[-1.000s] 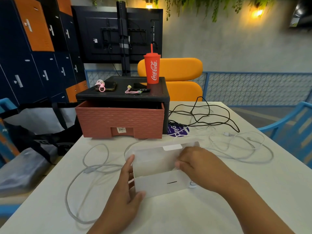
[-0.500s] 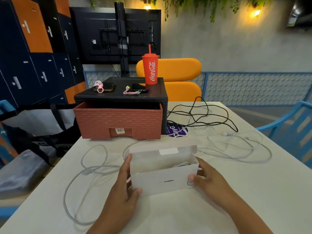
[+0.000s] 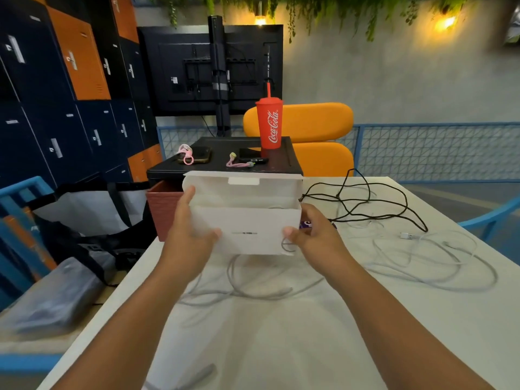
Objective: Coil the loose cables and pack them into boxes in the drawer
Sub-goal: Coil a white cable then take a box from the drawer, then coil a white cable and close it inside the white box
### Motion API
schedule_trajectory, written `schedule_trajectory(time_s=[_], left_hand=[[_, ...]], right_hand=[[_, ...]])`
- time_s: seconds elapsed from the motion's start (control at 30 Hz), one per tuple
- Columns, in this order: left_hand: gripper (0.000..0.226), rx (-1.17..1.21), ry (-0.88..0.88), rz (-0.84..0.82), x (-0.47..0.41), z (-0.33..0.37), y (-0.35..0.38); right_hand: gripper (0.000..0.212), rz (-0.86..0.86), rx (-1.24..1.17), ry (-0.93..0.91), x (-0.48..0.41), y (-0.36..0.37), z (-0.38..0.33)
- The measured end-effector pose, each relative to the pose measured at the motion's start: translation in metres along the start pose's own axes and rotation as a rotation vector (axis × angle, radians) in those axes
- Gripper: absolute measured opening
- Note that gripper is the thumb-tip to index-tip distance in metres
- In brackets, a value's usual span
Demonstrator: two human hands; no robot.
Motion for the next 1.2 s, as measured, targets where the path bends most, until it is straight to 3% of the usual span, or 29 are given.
schedule_trajectory(time_s=[0.47, 0.63, 0.87, 1.03, 1.2], left_hand=[[0.073, -0.073, -0.197, 0.163, -0.078, -0.065, -0.072], [0.062, -0.102, -0.197, 0.196, -0.078, -0.085, -0.079], [0.065, -0.076, -0.190, 0.151, -0.076, -0.097, -0.077], [0.066, -0.073, -0.219, 0.129, -0.067, -0.102, -0.086], [0.042, -0.137, -0.209, 0.194, -0.034, -0.082, -0.085]], right_hand=[[0.037, -0.125, 0.121, 0.075, -0.077, 0.131, 0.011], [0.029, -0.139, 0.148, 0.104, -0.070, 0.152, 0.024], [0.025, -0.117, 0.240, 0.122, -0.066, 0.156, 0.039], [0.020, -0.192, 0.551, -0.033, -0.051, 0.142, 0.043], [0.027, -0.239, 0.718, -0.171, -0.026, 0.121, 0.047]])
Point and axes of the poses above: each hand's wrist, its own x-axis away from the middle knuckle, its own y-axis out of the palm, z = x × y, the point moved 3 cm from there along -x, towards the middle knuckle, and after that the axes turned 11 degrees about x, right-handed, at the moved point
